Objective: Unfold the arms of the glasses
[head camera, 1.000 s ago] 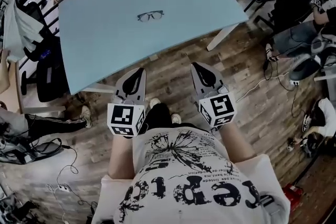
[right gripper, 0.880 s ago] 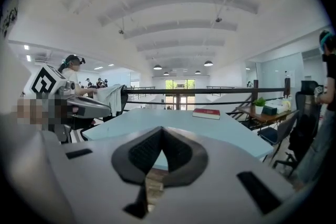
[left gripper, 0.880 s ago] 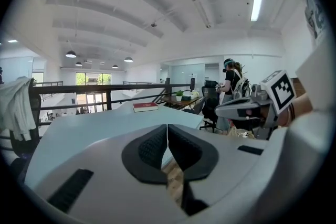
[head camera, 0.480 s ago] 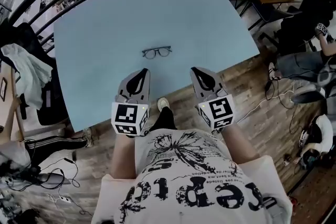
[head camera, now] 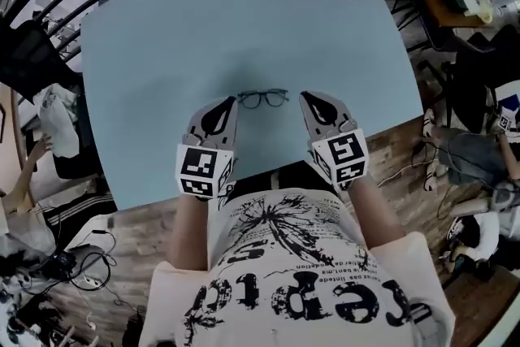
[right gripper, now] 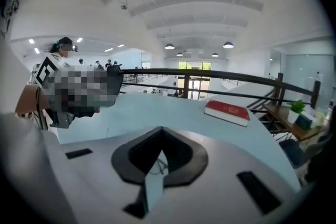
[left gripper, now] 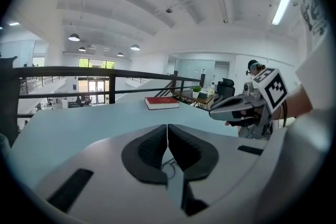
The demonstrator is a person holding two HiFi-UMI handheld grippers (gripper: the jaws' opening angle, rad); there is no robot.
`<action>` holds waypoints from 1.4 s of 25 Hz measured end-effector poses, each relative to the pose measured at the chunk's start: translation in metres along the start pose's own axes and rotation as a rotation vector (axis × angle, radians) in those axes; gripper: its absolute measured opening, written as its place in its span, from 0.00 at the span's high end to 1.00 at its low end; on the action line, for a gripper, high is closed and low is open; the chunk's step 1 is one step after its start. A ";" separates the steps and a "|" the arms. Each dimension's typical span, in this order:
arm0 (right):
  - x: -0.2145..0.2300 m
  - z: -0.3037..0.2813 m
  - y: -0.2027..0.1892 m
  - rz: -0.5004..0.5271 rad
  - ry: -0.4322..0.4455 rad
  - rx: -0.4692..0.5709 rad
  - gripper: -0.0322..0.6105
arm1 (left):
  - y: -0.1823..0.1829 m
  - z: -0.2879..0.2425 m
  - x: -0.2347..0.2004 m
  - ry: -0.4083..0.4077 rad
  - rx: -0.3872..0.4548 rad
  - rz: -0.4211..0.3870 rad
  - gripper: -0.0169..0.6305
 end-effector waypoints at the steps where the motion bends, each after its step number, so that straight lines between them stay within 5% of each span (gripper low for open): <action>1: 0.002 -0.009 -0.005 0.006 0.020 -0.023 0.94 | -0.002 -0.005 -0.004 0.003 -0.006 0.003 0.94; 11: 0.015 -0.084 -0.091 0.116 0.309 -0.343 0.94 | -0.064 -0.057 -0.016 0.079 -0.168 0.042 0.94; 14: 0.013 -0.096 -0.109 0.238 0.416 -0.420 0.81 | -0.082 -0.072 -0.011 0.082 -0.230 0.029 0.94; 26: -0.008 -0.127 -0.126 0.641 0.722 -0.452 0.89 | -0.116 -0.091 -0.008 0.134 -0.353 0.026 0.94; 30: -0.009 -0.129 -0.126 0.704 0.766 -0.445 0.89 | -0.115 -0.099 -0.005 0.100 -0.429 -0.054 0.88; 31: -0.008 -0.130 -0.126 0.718 0.773 -0.441 0.89 | -0.114 -0.103 -0.003 0.087 -0.456 -0.095 0.80; 35: -0.005 -0.131 -0.124 0.784 0.794 -0.422 0.89 | -0.107 -0.121 0.004 0.007 -0.558 -0.303 0.78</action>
Point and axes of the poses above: the fingertips, and each gripper's own axes: z backward along the fingers, x to its right, y out of its top, the point moved 3 cm from there along z, backward along the fingers, and after that the axes turned 6 degrees about z, right-handed, at the moved point
